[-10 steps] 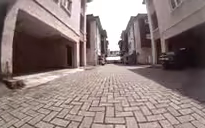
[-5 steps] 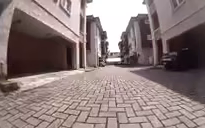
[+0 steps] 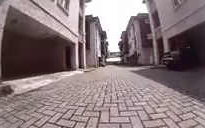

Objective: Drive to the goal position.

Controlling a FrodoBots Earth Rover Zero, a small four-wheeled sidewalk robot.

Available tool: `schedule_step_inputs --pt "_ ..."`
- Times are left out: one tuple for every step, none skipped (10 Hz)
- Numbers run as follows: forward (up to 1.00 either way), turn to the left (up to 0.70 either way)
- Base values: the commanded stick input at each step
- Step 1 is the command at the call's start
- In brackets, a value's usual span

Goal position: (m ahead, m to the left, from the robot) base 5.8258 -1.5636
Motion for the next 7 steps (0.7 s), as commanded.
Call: schedule_step_inputs --pt "0.5 0.0" --pt "0.5 0.0" --pt "0.5 0.0" --pt "0.5 0.0" --pt "0.5 0.0" --pt "0.5 0.0" --pt "0.5 0.0"
